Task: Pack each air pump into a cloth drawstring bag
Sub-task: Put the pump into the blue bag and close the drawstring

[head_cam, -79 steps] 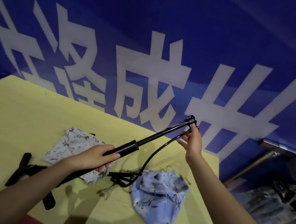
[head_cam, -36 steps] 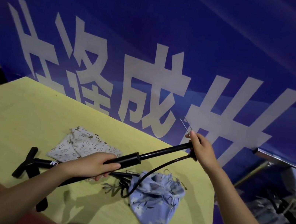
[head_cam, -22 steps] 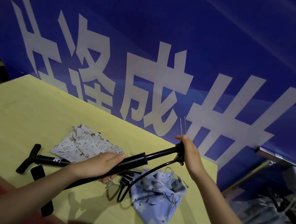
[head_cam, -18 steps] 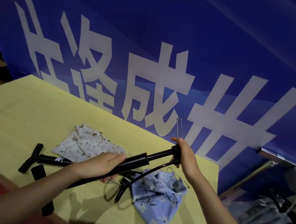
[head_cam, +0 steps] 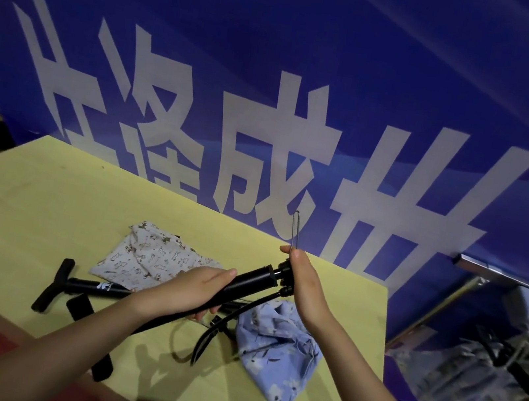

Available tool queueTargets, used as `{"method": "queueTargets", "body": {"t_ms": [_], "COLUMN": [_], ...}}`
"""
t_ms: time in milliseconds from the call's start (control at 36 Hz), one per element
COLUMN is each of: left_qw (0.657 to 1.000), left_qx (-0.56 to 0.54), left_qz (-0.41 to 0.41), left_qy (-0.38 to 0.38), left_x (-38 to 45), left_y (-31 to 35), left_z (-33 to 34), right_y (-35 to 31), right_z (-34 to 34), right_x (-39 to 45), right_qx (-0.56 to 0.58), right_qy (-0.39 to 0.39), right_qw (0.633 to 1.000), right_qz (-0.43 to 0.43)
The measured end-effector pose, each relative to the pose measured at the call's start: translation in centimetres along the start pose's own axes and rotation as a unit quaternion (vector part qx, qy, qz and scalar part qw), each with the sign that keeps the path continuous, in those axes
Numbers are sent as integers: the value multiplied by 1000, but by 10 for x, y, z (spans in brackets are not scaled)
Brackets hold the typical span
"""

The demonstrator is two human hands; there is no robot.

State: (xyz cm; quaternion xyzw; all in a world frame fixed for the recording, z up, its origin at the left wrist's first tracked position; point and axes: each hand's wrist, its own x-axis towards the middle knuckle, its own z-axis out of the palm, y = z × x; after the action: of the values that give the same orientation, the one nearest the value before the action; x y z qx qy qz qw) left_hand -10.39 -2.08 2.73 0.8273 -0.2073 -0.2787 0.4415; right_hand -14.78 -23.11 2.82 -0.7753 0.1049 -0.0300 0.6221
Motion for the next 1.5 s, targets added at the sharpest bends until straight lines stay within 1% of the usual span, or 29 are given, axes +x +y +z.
{"method": "queueTargets", "body": {"t_ms": [83,167,278,361,417,500,583,667,722,806,889,917,972,1028,1056,1111,1194,1250,1306,1361,1417,1500], "left_qw": [1000,1000,1000,999,996,986,968,945,939,940,944,947,951,946,939,926,909,897,882,865,847,812], "left_qx": [-7,-11,-18,-42,-72,-143,-239,-319,-334,-328,-318,-309,-304,-324,-344,-376,-394,-403,-419,-442,-464,-503], "left_qz": [-4,-11,-17,-25,-50,-82,-70,-56,-38,-10,-2,-3,-2,6,11,18,9,-11,-33,-50,-65,-78], "left_qy": [5,14,10,-1,-2,-7,-26,-56,-73,-94,-94,-84,-51,-17,-1,42,132,183,212,233,252,284], "left_x": [2,3,2,2,5,7,6,8,9,6,5,5,7,11,14,21,35,45,51,56,59,64], "left_y": [5,8,8,7,6,9,12,10,8,6,7,8,9,13,16,23,32,33,31,25,20,15], "left_z": [6,11,10,9,7,4,4,3,2,-1,-2,-3,-3,-5,-6,-10,-16,-20,-22,-25,-30,-41], "right_y": [-1,-8,-19,-23,-26,-31,-36,-42,-46,-44,-35,-34,-31,-27,-22,-10,10,14,14,11,12,18], "right_z": [7,12,8,0,-3,-1,0,2,5,10,14,15,19,25,29,41,62,67,64,58,52,42], "right_x": [-6,-6,-4,-1,1,3,5,10,14,20,23,24,28,31,31,26,15,13,18,22,23,21], "right_qx": [11,33,70,82,57,-13,-49,-12,12,10,0,12,74,141,139,87,30,36,49,21,-17,-74], "right_qy": [12,19,-16,-33,-39,-71,-83,-94,-96,-88,-59,-45,-22,-23,-30,-62,-134,-125,-82,-60,-74,-125], "right_qw": [1000,999,997,996,997,993,985,984,985,985,986,987,990,988,989,994,990,989,992,995,996,988], "right_qz": [-20,-19,7,0,-27,-92,-143,-149,-144,-150,-158,-151,-115,-64,-44,-8,43,65,85,73,54,45]}}
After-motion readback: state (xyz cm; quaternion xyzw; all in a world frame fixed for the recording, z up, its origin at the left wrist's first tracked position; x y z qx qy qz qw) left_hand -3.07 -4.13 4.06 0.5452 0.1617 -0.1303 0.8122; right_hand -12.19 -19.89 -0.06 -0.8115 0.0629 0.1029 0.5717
